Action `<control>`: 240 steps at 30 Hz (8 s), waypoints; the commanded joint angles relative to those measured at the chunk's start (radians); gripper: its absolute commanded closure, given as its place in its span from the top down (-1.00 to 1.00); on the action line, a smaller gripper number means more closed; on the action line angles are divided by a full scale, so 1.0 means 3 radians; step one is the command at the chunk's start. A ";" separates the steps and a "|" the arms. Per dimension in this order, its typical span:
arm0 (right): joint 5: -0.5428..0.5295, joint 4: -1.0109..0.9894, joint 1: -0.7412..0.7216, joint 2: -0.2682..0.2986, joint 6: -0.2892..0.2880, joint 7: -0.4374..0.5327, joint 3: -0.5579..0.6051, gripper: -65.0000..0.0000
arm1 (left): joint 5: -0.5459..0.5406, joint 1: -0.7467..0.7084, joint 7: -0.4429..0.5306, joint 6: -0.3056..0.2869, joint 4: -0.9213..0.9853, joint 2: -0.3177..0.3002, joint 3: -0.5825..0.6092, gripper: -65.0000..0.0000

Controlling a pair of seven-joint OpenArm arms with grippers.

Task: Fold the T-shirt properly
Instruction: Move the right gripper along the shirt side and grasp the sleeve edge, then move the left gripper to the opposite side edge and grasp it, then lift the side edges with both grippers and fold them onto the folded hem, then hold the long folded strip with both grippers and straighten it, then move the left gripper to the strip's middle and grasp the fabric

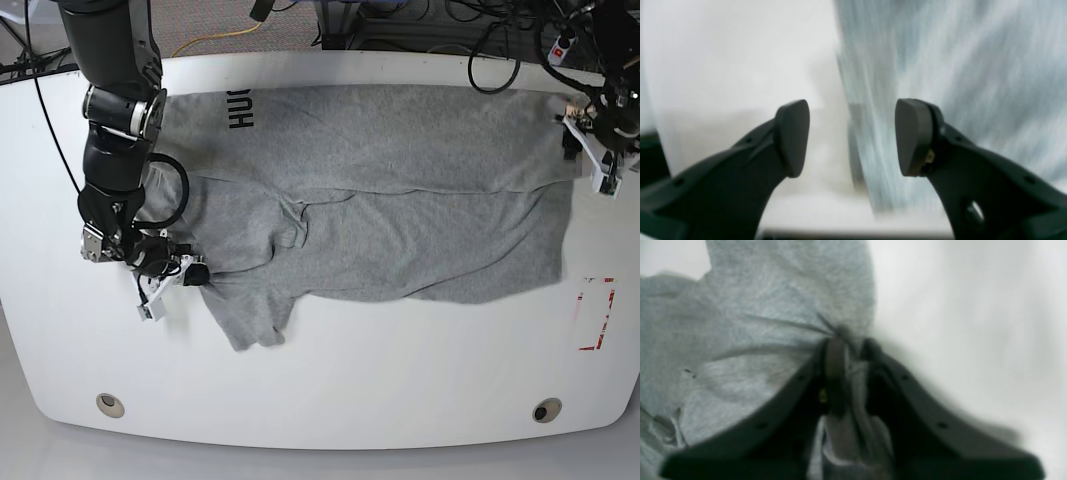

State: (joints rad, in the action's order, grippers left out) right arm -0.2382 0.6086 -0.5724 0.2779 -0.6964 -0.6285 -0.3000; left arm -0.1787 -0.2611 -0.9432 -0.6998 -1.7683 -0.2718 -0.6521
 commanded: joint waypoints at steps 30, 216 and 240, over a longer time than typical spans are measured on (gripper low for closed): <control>-0.0037 0.0050 -0.0079 0.0048 -0.0006 0.0006 -0.0005 -1.00 | -0.0046 0.2341 0.1167 0.0765 0.3212 -0.0314 0.0586 0.69; -0.1704 0.4075 0.2146 -0.0238 -0.0006 -0.2188 -0.1243 0.18 | -0.0148 0.0326 -0.0572 0.0006 -0.0256 0.0218 -0.0248 -0.08; -0.0896 0.3339 0.2151 -0.0244 -0.0006 -0.1667 -0.0414 -0.62 | -0.1632 0.0290 -0.1257 0.0006 0.0481 0.0172 -0.0596 0.35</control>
State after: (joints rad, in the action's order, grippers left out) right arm -0.4927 1.5948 0.0837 0.1917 -0.6968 -1.1461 -0.4210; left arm -0.6415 -0.1764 -1.3384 -0.6971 -1.6287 -0.2070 -0.8394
